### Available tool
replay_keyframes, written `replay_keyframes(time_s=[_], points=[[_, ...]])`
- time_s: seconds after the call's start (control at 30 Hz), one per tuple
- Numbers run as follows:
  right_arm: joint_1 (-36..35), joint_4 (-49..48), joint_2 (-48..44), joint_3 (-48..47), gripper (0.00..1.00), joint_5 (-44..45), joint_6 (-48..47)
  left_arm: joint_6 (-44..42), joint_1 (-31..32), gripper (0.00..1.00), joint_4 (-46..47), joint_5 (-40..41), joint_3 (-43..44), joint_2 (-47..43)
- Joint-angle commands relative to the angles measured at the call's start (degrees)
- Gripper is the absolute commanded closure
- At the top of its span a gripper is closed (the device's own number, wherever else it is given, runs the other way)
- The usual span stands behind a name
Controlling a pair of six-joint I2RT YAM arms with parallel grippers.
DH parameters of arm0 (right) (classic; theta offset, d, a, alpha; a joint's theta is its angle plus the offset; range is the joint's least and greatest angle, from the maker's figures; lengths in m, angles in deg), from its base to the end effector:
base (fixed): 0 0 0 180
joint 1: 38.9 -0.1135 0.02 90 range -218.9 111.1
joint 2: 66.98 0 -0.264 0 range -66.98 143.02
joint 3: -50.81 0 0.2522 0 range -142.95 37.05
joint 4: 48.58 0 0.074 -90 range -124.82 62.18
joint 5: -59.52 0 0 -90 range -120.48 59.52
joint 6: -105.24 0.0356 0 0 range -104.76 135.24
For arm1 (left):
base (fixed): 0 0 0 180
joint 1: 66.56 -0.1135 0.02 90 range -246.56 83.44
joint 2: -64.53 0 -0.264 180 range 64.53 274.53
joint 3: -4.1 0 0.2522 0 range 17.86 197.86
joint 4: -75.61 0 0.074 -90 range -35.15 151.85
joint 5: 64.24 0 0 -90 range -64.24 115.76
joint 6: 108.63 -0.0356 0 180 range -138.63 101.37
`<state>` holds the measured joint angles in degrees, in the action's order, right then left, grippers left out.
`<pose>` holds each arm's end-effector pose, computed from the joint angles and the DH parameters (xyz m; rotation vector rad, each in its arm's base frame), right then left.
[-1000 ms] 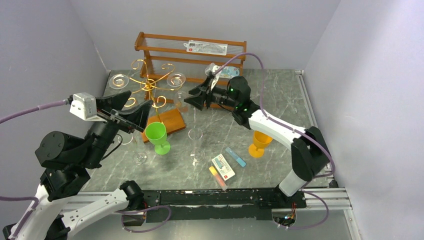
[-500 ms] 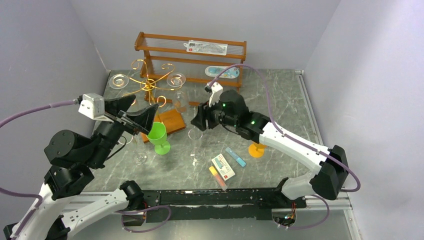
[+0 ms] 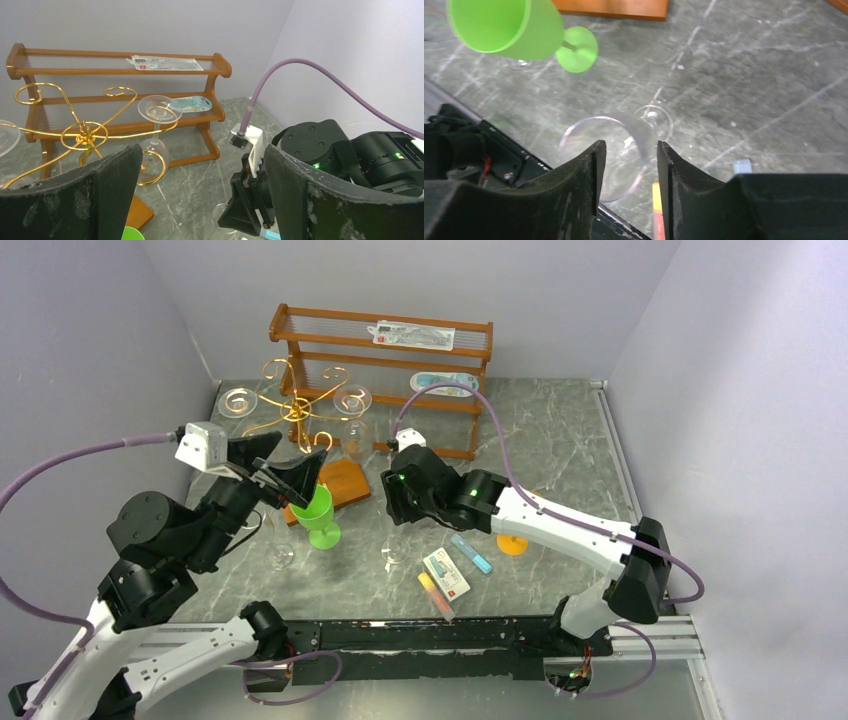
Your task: Place the wine glass upside down on the wine glass rack
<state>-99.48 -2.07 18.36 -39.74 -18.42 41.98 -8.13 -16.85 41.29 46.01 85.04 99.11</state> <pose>0.1693 0.2851 0.3277 -0.5722 2.2641 0.5505 0.0622 -0.0544 0.4683 0.1749 1.3922 -0.6376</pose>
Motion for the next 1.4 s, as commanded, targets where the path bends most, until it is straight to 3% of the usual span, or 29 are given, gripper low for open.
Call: replay_keyframes(time_s=[0.0,0.1,0.43,0.7,0.83,1.1,1.37], points=[[-0.50,5.58,0.91,-1.98,0.56,5.49,1.54,-0.21,0.14,0.05,-0.18,-0.91,-0.48,1.50],[-0.51,5.27,0.68,-1.78,0.63,5.21,0.76,-0.11,0.17,0.04,0.86,-1.06,-0.94,2.16],[-0.51,3.81,0.28,-1.68,1.00,5.22,-1.49,0.34,0.13,0.04,0.98,-1.75,-0.13,4.31],[-0.51,1.28,-7.08,1.04,1.00,11.37,-5.70,4.22,0.12,0.04,3.38,-7.15,-0.80,4.87],[-0.51,-2.19,-13.12,4.51,1.00,18.73,-7.10,11.98,0.19,0.05,2.33,-6.31,0.78,7.27],[-0.51,-13.85,-30.43,13.51,1.00,32.63,-11.36,24.03,0.14,0.04,7.37,-13.10,1.71,13.55],[-0.52,-27.23,-44.61,21.25,1.00,36.78,-16.55,29.11,0.12,0.04,12.91,-14.57,1.78,17.95]])
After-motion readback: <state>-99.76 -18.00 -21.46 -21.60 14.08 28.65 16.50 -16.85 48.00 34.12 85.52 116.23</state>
